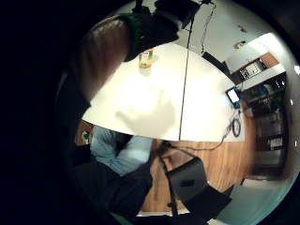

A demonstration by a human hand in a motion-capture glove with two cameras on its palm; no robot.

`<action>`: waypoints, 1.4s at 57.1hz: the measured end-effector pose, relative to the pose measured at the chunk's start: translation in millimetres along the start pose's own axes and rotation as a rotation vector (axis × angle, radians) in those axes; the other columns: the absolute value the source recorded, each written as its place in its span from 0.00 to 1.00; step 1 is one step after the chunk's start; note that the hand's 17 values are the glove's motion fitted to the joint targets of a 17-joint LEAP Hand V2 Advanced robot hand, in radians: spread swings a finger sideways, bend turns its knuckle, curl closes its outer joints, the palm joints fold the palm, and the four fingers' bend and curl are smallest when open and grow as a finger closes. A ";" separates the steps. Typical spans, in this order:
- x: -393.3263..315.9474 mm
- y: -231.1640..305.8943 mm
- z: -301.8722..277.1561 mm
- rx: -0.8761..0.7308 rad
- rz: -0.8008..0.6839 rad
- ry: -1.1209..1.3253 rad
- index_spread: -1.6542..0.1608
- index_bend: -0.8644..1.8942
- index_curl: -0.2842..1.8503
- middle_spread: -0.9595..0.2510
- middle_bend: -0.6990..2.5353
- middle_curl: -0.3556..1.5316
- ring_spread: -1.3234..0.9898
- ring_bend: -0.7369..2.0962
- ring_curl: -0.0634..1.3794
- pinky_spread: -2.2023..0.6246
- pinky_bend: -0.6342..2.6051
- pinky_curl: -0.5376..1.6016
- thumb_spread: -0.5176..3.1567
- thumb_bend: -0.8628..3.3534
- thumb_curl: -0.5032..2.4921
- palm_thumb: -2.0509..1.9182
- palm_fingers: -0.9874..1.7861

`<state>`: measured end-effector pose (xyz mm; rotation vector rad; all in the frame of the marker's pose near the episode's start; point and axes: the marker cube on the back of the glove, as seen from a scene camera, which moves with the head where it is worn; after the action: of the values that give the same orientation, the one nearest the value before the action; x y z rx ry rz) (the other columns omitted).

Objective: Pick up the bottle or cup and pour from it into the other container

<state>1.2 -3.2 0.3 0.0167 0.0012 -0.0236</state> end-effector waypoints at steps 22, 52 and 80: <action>-2.6 -35.9 3.2 0.247 0.180 0.016 0.72 0.38 0.25 0.79 0.30 0.31 0.66 0.33 0.16 0.91 0.30 0.33 0.41 0.20 0.24 0.58 0.54; -1.3 -70.8 7.7 0.268 0.224 0.029 0.71 0.36 0.27 0.80 0.29 0.35 0.67 0.32 0.19 0.92 0.31 0.35 0.42 0.20 0.27 0.57 0.52; 51.3 -186.2 67.7 0.187 0.098 -0.170 0.77 0.36 0.23 0.93 0.30 0.37 0.68 0.34 0.21 0.92 0.39 0.39 0.39 0.20 0.28 0.58 0.42</action>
<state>48.2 -191.6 64.8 0.2015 -0.1718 0.0734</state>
